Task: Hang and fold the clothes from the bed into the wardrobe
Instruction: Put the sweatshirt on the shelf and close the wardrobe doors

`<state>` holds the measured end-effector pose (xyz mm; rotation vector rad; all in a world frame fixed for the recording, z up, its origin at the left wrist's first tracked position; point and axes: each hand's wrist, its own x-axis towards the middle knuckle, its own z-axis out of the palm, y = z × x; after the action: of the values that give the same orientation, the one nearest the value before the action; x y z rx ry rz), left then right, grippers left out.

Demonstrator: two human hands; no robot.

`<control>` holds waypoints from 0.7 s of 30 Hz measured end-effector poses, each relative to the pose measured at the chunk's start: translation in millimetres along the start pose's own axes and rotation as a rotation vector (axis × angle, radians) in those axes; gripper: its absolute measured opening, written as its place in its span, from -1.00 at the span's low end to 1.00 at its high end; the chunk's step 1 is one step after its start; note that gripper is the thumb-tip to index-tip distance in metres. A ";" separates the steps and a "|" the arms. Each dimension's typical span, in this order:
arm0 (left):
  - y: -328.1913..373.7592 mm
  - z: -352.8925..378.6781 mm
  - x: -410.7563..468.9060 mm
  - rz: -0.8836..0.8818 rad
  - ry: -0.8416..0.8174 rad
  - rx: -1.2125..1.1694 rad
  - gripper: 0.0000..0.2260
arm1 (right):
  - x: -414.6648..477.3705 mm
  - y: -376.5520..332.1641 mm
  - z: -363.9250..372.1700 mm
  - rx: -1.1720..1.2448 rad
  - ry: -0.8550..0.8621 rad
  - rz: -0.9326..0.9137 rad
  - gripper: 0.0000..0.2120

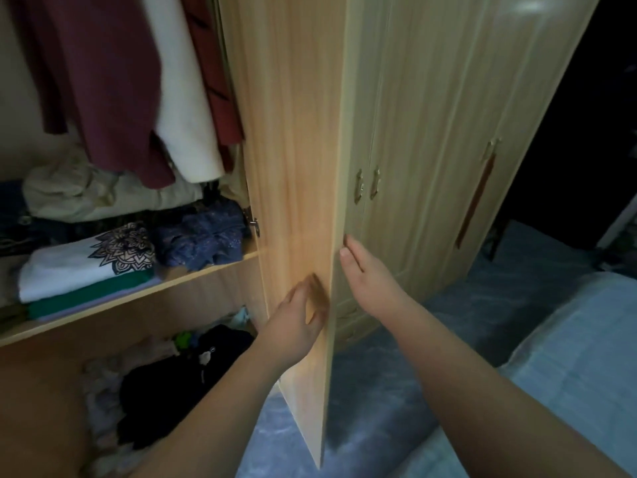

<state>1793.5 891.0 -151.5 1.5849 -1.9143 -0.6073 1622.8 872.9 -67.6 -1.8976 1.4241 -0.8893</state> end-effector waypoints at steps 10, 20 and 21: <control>-30.1 -49.9 -45.3 -0.012 0.136 -0.176 -0.54 | -13.5 -24.3 92.1 0.099 0.053 -0.172 -0.77; -160.6 -177.4 -77.9 -0.195 0.325 -0.171 -0.86 | 60.2 -108.5 226.2 -0.133 -0.152 -0.537 -0.26; -176.9 -192.7 -73.6 -0.199 0.324 -0.230 -0.78 | 73.9 -117.8 242.9 -0.181 -0.142 -0.561 -0.24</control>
<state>2061.8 932.1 -139.1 1.6218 -1.4115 -0.5867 1898.5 847.0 -108.2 -2.5051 0.9202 -0.8662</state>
